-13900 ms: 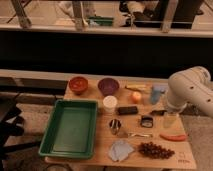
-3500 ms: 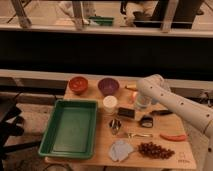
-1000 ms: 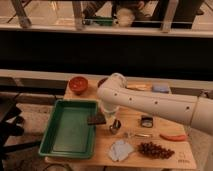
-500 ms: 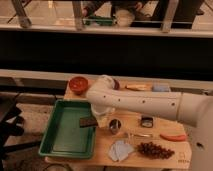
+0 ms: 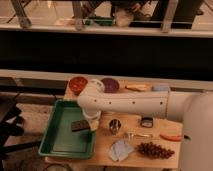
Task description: Wipe tray with eraser
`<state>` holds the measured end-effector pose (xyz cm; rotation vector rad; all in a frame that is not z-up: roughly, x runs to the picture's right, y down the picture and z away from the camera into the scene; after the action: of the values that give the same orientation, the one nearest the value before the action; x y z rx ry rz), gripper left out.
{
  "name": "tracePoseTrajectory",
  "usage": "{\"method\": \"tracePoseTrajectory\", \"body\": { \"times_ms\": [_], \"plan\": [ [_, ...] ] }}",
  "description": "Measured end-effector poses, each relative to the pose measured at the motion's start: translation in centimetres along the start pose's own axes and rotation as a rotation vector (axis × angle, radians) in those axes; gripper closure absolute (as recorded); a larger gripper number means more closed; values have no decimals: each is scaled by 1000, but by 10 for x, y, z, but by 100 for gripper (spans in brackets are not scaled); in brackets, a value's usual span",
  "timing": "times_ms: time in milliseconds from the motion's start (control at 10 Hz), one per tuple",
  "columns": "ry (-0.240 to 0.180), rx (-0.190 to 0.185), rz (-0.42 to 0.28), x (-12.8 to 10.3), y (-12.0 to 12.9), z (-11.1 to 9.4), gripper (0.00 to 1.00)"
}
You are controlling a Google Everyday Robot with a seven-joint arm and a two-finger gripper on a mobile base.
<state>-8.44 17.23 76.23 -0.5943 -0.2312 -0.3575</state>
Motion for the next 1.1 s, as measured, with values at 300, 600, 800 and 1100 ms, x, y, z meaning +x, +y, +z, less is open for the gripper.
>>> {"method": "tracePoseTrajectory", "body": {
  "times_ms": [300,600,800,1100],
  "plan": [
    [-5,14,-23,-10,-3,-2,98],
    [-29,28,-76,-31,-16,-11,98],
    [-69,6,-109,-45,-22,2,98],
    [-152,-27,-124,-42,-22,27,98]
  ]
}}
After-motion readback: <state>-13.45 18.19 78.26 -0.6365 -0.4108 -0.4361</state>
